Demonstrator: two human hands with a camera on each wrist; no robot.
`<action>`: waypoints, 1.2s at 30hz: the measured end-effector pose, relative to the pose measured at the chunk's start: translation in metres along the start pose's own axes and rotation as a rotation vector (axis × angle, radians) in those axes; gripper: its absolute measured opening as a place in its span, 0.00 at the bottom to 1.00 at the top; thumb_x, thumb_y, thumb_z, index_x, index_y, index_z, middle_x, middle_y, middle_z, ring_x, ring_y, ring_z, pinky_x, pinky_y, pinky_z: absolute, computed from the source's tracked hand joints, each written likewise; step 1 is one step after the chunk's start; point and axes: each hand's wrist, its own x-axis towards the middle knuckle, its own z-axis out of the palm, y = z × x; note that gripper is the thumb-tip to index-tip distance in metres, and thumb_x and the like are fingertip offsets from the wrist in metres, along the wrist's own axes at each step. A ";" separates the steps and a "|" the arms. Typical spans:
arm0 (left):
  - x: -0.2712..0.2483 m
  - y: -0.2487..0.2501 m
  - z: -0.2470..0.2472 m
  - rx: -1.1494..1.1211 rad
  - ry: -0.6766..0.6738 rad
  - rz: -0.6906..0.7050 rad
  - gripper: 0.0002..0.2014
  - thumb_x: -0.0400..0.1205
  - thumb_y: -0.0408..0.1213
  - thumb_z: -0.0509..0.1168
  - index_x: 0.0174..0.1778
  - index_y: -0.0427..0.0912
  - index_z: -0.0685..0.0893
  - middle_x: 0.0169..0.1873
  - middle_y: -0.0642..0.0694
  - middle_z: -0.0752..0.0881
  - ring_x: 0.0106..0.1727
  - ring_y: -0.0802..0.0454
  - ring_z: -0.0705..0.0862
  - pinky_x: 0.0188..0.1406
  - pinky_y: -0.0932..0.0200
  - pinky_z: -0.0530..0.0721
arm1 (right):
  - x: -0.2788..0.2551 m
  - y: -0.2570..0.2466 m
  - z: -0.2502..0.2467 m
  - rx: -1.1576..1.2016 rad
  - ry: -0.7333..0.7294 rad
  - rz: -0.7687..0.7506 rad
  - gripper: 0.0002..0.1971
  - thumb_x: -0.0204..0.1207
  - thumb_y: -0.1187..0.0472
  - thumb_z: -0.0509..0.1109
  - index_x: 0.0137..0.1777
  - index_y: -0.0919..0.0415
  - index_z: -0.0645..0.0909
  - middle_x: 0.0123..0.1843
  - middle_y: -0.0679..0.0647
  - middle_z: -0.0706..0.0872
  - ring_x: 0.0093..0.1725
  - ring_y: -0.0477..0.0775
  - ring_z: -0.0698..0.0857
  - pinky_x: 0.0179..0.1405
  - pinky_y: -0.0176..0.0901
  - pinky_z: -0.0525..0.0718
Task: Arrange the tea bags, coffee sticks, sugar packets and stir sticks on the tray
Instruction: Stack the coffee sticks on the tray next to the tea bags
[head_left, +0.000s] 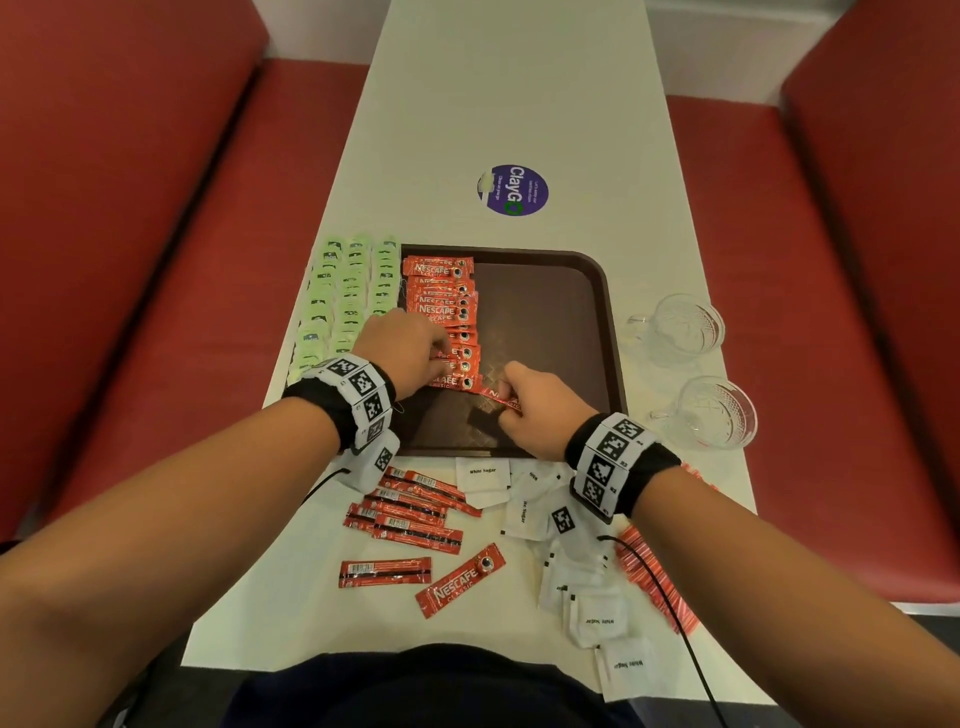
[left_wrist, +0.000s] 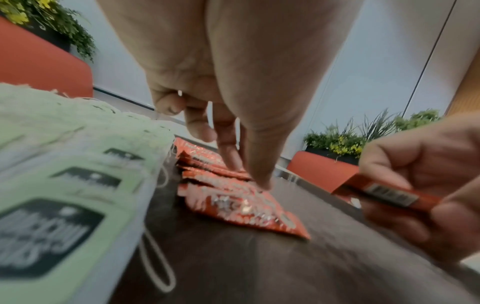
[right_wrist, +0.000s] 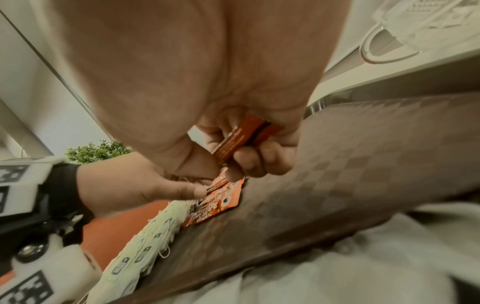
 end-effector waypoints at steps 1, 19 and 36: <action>-0.003 0.002 -0.003 -0.087 0.025 0.052 0.11 0.80 0.55 0.70 0.54 0.57 0.89 0.47 0.57 0.88 0.52 0.55 0.82 0.54 0.53 0.80 | 0.001 0.000 0.000 0.002 0.009 -0.006 0.06 0.79 0.64 0.66 0.52 0.55 0.73 0.43 0.52 0.83 0.40 0.55 0.84 0.41 0.46 0.84; -0.038 -0.001 -0.007 -0.234 -0.037 0.274 0.08 0.75 0.50 0.76 0.35 0.57 0.84 0.45 0.61 0.85 0.51 0.61 0.78 0.51 0.58 0.77 | 0.004 -0.011 -0.001 0.138 0.091 -0.160 0.03 0.87 0.63 0.59 0.56 0.56 0.68 0.41 0.52 0.81 0.36 0.51 0.79 0.38 0.47 0.78; -0.015 -0.006 0.005 0.059 -0.098 0.014 0.10 0.74 0.53 0.76 0.46 0.56 0.86 0.44 0.57 0.86 0.49 0.53 0.83 0.51 0.52 0.83 | 0.026 0.002 0.014 -0.318 -0.156 0.038 0.19 0.86 0.56 0.59 0.76 0.57 0.72 0.63 0.59 0.78 0.61 0.62 0.82 0.63 0.56 0.83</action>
